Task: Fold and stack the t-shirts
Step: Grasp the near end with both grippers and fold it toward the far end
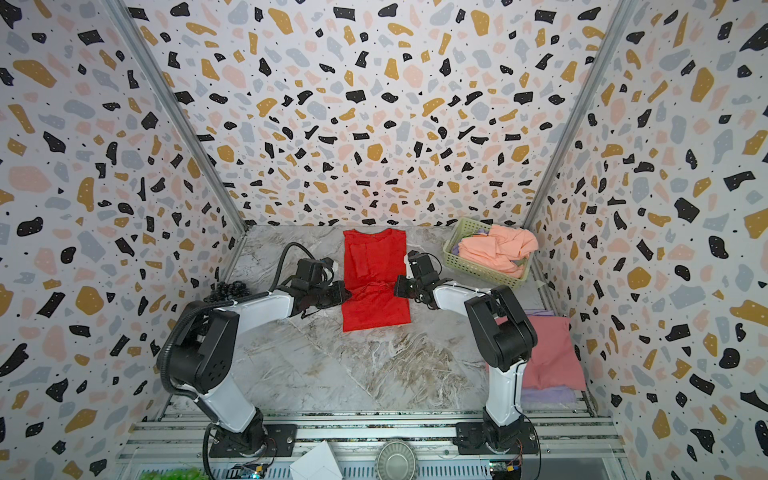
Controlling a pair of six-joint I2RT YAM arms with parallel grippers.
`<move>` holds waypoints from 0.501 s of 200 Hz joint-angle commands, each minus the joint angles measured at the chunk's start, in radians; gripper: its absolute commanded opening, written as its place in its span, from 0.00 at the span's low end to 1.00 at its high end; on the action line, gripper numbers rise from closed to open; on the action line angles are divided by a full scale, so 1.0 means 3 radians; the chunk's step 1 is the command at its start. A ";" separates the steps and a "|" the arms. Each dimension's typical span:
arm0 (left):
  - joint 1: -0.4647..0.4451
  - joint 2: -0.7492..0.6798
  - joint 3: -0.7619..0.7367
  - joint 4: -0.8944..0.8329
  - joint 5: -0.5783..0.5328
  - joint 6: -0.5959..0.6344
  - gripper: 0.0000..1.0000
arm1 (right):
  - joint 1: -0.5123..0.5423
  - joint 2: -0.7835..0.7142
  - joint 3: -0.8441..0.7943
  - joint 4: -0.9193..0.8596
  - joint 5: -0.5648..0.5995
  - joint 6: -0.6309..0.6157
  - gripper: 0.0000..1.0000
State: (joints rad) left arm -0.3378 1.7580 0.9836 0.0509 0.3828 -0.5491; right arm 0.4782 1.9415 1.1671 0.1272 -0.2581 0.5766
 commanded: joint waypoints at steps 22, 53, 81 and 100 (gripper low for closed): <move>0.0122 0.0314 0.0403 0.0243 0.0166 0.0065 0.00 | -0.0177 0.0143 0.0321 -0.0055 -0.0163 -0.0072 0.00; 0.0156 0.0498 0.0644 0.0198 0.0171 0.0123 0.00 | -0.0218 0.0250 0.0502 -0.0067 -0.0246 -0.0125 0.03; 0.0262 0.0727 0.0900 0.0230 0.0217 0.0066 0.00 | -0.0344 0.0355 0.0590 0.0262 -0.0421 -0.0009 0.17; 0.0354 0.0902 0.1140 0.0300 0.0328 -0.0014 0.13 | -0.0479 0.0456 0.0711 0.0439 -0.0565 0.0158 0.34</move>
State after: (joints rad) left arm -0.2741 1.9774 1.2446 0.0845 0.4408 -0.5377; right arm 0.3828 2.0499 1.3220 0.1738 -0.3630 0.5735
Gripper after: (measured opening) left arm 0.051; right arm 0.239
